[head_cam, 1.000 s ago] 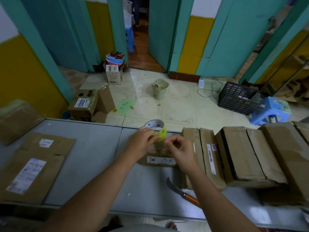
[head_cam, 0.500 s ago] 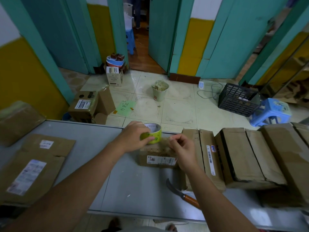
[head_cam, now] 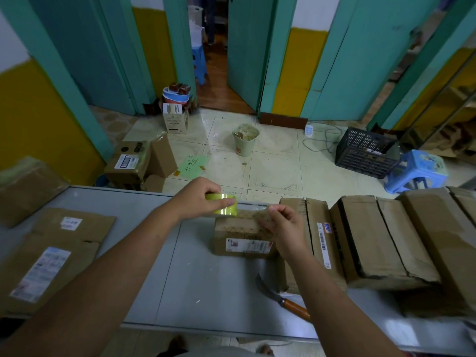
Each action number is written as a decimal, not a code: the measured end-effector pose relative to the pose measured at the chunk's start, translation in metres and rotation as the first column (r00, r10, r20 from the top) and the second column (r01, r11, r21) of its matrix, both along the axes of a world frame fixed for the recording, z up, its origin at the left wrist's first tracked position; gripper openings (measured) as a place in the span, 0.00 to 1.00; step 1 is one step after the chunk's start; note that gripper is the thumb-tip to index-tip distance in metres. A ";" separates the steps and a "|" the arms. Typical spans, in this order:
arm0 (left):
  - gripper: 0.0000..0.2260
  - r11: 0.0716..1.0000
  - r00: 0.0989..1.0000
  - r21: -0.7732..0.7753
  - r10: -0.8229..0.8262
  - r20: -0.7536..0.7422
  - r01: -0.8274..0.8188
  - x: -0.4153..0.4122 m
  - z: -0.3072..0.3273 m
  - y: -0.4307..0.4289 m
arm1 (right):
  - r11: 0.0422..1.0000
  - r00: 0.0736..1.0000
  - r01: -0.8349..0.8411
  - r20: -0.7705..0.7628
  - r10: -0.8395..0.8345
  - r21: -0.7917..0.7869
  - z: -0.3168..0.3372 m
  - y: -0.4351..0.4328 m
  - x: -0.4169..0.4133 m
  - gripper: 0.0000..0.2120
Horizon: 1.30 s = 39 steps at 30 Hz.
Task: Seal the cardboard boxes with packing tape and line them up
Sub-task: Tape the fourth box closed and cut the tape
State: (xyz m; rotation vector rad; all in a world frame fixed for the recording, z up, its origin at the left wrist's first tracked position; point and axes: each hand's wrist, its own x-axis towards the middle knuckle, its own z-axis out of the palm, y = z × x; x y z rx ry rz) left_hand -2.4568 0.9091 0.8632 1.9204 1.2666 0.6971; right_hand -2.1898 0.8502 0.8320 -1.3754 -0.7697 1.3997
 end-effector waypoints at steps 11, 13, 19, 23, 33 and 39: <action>0.26 0.980 0.907 -0.091 0.129 -0.401 -0.179 -0.009 -0.010 0.001 | 0.995 0.990 -0.070 -0.124 0.061 -0.065 -0.004 0.004 0.007 0.04; 0.27 0.960 0.878 -0.176 0.116 -0.464 -0.220 -0.005 -0.010 0.000 | 0.996 0.986 -0.052 -0.163 0.040 -0.070 -0.005 0.003 0.007 0.04; 0.09 0.954 0.853 -0.297 -0.125 -0.506 -0.036 0.012 -0.006 -0.008 | 0.991 0.982 -0.010 -0.187 -0.015 -0.134 -0.005 0.007 0.012 0.02; 0.04 0.902 0.806 -0.414 -0.332 -0.490 0.120 0.023 -0.002 -0.001 | 0.990 0.992 -0.069 -0.115 0.055 -0.125 -0.005 0.008 0.013 0.11; 0.12 0.798 0.687 -0.597 -0.482 -0.544 0.087 0.036 0.003 0.034 | 0.962 0.935 -0.257 0.227 0.272 -0.094 0.013 0.011 0.045 0.08; 0.26 0.772 0.573 -0.635 -0.509 -0.643 -0.027 0.057 0.006 0.046 | 0.978 0.956 -0.152 0.230 0.183 -0.146 0.006 0.000 0.051 0.12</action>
